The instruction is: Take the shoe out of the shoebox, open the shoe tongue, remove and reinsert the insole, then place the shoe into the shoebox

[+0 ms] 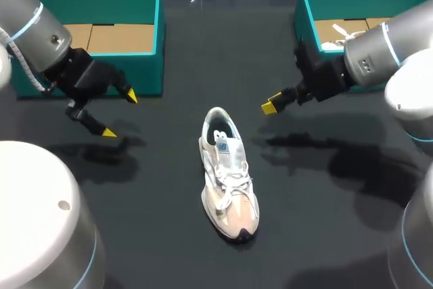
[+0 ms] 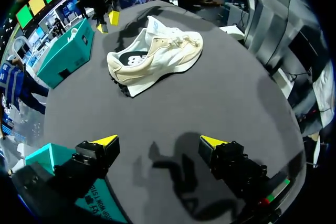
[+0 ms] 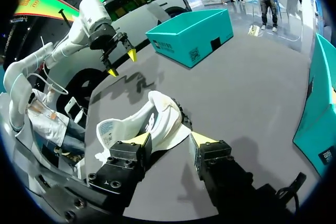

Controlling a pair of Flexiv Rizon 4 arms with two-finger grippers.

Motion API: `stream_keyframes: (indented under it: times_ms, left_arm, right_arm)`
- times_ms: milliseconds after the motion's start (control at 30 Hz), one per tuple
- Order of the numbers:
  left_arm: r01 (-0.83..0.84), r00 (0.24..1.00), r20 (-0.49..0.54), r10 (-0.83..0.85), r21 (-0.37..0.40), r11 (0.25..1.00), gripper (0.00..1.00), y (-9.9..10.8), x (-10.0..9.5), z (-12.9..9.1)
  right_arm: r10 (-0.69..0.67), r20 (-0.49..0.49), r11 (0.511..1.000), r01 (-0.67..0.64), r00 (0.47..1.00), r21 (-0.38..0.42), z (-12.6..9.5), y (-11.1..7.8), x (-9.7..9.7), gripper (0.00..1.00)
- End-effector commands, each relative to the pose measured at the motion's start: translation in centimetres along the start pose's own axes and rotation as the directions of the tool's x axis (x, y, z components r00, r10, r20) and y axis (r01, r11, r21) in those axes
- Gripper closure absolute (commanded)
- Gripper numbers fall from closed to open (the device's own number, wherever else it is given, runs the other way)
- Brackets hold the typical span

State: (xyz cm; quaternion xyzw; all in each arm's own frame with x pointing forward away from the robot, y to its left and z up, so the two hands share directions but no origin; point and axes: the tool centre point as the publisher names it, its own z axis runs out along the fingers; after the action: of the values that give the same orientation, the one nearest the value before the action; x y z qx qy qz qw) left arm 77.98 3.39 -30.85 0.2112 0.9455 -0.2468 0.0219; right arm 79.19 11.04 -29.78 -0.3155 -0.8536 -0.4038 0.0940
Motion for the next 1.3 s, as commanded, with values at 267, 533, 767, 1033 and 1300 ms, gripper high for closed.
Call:
stream_keyframes:
  times_ms: [267,533,767,1033,1300]
  left_arm:
    - [-0.053,0.998,-0.037,0.053,0.012,0.999,0.0,2.3,0.1,-2.8]
    - [-0.108,0.992,-0.066,0.108,0.008,0.994,0.0,3.4,0.5,-4.0]
    - [-0.152,0.986,-0.072,0.152,0.017,0.988,0.0,4.4,0.8,-5.1]
    - [-0.174,0.982,-0.077,0.175,0.024,0.984,0.0,4.5,0.8,-5.6]
    - [-0.174,0.982,-0.077,0.175,0.024,0.984,0.0,4.5,0.8,-5.6]
  right_arm:
    - [0.039,0.174,0.958,-0.087,0.984,0.274,-1.8,1.0,1.0,0.55]
    - [0.057,0.258,0.911,-0.156,0.964,0.382,-2.1,1.3,2.4,0.57]
    - [0.096,0.351,0.87,-0.25,0.932,0.425,-1.7,1.7,3.9,0.63]
    - [0.16,0.519,0.843,-0.39,0.839,0.371,-0.5,2.2,6.4,1.0]
    - [0.224,0.636,0.846,-0.471,0.738,0.249,1.5,3.2,8.3,1.0]
